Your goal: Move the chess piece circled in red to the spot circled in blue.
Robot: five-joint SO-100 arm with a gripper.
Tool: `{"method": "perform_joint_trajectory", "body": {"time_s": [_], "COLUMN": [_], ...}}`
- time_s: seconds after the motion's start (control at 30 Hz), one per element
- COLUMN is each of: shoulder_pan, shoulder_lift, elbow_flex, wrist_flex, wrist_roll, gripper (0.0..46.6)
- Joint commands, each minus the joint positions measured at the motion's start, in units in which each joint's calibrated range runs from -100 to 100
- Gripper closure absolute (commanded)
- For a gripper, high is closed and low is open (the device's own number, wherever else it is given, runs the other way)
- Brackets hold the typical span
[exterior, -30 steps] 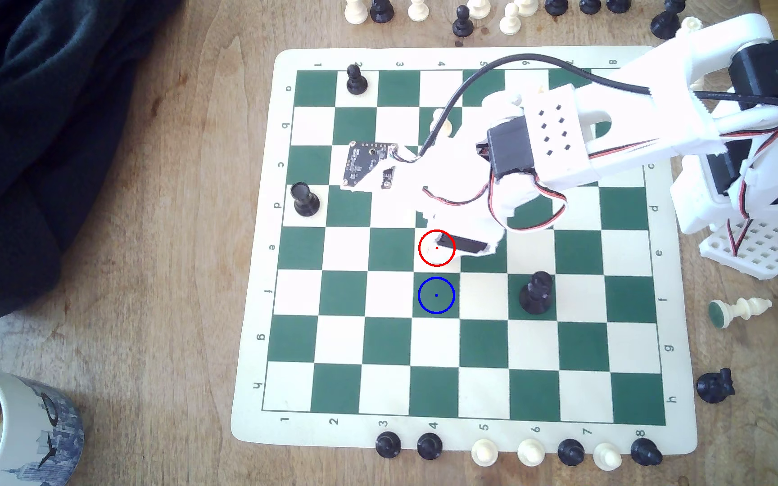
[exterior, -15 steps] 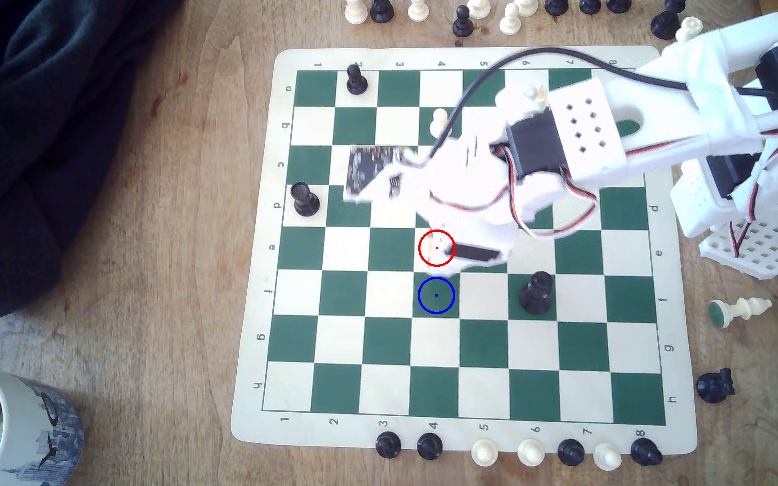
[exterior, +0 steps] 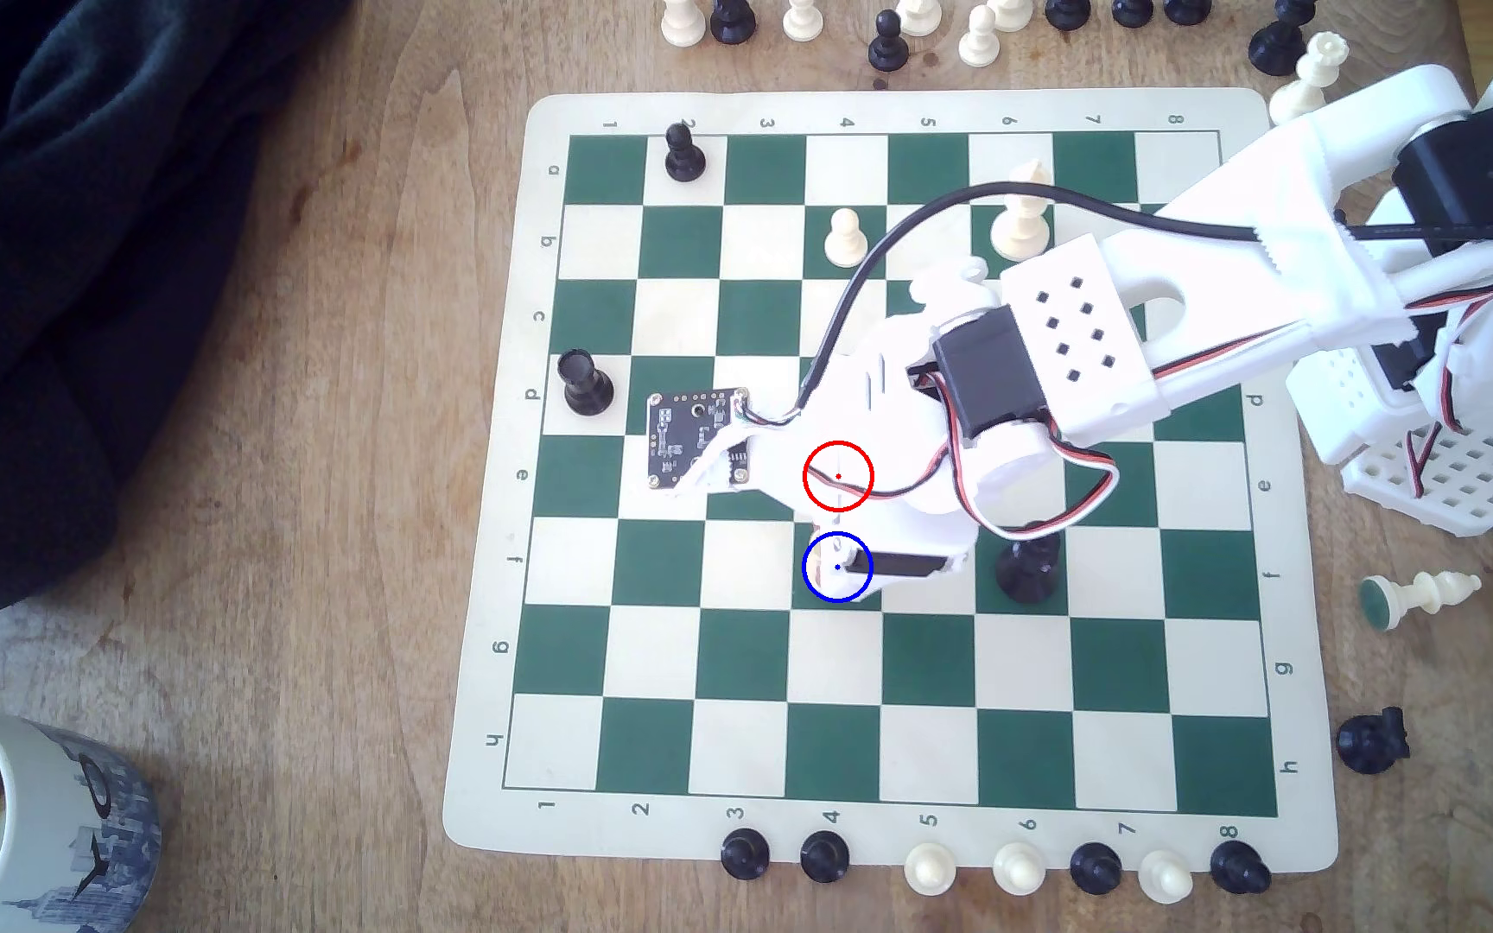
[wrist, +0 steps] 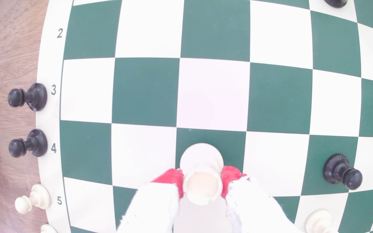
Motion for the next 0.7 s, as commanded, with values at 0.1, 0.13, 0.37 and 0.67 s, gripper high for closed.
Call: {"method": "perform_joint_trajectory", "body": {"time_s": [0.1, 0.13, 0.37, 0.67], "shoulder_pan": [-0.7, -0.5, 0.0, 0.6], "shoulder_lift": [0.4, 0.4, 1.1, 1.4], "elbow_flex": [-5.7, -5.7, -5.8, -5.2], "wrist_flex": [-0.1, -0.1, -0.1, 0.4], "wrist_roll": [0.1, 0.1, 0.1, 0.4], "gripper": [46.1, 46.1, 45.9, 45.4]}}
